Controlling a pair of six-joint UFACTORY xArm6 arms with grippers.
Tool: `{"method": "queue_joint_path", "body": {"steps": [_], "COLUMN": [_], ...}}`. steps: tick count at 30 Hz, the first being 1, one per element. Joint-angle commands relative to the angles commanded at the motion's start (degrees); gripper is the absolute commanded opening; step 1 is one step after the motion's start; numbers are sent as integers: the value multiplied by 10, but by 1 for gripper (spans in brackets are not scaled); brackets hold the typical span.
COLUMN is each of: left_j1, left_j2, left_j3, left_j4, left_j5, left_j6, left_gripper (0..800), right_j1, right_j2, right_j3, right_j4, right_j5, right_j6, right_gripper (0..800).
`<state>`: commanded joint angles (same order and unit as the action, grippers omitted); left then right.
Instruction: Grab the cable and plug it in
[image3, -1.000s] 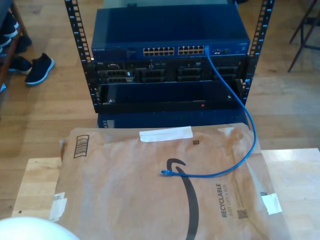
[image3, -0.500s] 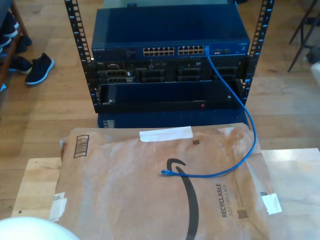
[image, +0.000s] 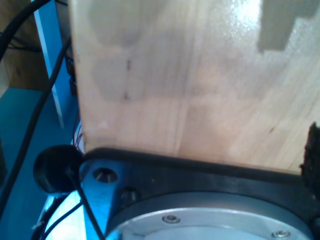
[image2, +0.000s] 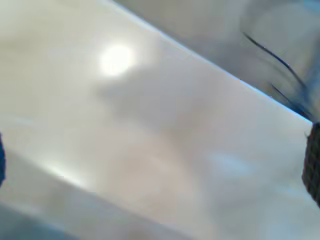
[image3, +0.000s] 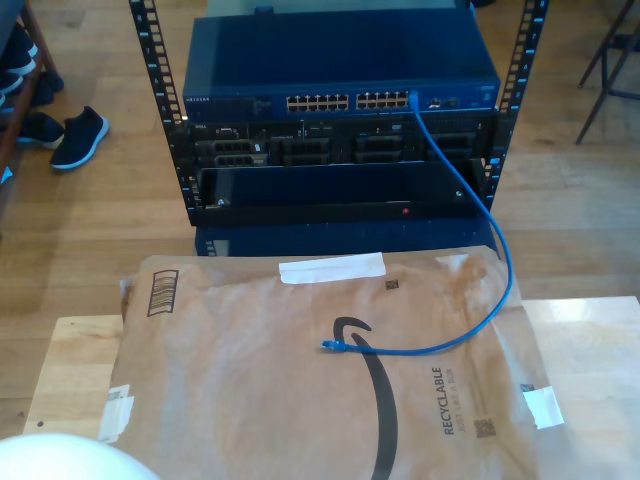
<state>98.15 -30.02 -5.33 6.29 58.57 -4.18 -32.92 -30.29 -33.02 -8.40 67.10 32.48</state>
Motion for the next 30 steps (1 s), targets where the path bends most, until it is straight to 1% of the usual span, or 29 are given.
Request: {"method": "queue_joint_path", "body": {"steps": [3,7,10,14,17,22,26,30], "left_j1": [0,0,0,0,0,0,0,0], "left_j2": [0,0,0,0,0,0,0,0], "left_j3": [0,0,0,0,0,0,0,0], "left_j4": [1,1,0,1,1,1,1,1], "left_j5": [0,0,0,0,0,0,0,0], "left_j6": [0,0,0,0,0,0,0,0], "left_gripper": [799,799,799,799,799,799,799,799], "right_j1": [-100,-205,-270,-349,-382,-433,-437,-438], "right_j2": [-46,-82,-98,-98,-94,-84,-59,-21], "right_j3": [59,113,142,172,188,239,256,283], "right_j4": [1,4,3,-1,4,9,4,5], "right_j5": [5,4,3,4,-2,-66,-71,-132], "right_j6": [-95,-184,-210,-249,-255,-251,-250,-249], "right_gripper": [798,798,798,798,798,798,798,798]}}
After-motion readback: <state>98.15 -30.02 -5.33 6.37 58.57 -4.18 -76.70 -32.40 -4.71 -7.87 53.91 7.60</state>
